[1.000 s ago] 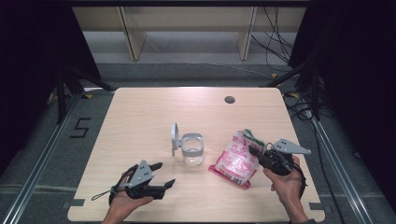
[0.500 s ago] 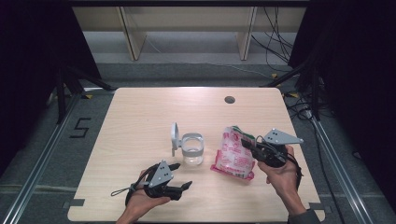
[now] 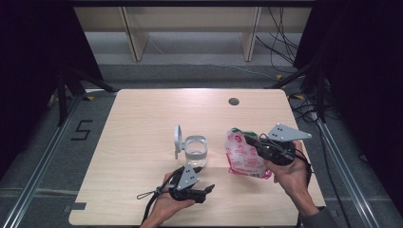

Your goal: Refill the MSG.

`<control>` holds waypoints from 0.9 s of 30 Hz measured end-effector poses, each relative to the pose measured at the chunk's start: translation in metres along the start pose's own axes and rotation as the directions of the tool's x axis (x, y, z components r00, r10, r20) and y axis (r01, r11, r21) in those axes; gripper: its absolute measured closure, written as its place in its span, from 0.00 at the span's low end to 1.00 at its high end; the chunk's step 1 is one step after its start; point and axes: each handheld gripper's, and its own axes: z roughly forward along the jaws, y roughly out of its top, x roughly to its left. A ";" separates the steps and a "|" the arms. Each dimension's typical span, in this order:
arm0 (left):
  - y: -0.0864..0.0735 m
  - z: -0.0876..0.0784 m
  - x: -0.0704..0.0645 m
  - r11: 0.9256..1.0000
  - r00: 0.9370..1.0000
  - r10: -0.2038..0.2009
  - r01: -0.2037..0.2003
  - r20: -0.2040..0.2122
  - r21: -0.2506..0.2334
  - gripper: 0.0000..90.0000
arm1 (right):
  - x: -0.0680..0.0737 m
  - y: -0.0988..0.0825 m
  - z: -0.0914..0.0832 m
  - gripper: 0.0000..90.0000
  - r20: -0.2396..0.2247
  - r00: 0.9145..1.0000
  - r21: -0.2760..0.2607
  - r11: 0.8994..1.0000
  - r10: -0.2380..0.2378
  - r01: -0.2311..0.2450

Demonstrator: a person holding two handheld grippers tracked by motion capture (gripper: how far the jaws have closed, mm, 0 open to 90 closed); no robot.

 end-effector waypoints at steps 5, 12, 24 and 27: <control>0.005 0.018 -0.008 1.000 1.000 0.027 -0.027 0.011 0.014 0.30 | 0.003 0.003 -0.002 1.00 -0.034 0.999 -0.010 1.000 0.007 -0.007; 0.015 0.035 -0.005 1.000 1.000 0.011 -0.011 0.007 -0.002 0.29 | 0.007 0.015 -0.004 1.00 -0.057 0.998 -0.040 0.999 -0.001 -0.001; 0.027 0.053 -0.009 0.999 0.999 0.039 -0.039 -0.038 -0.002 0.31 | 0.017 0.040 -0.008 1.00 -0.086 0.996 -0.040 0.999 -0.030 0.027; 0.029 0.056 -0.010 0.999 0.999 0.028 -0.028 -0.034 -0.020 0.37 | 0.019 0.042 -0.007 1.00 -0.095 0.995 -0.046 0.998 -0.036 0.032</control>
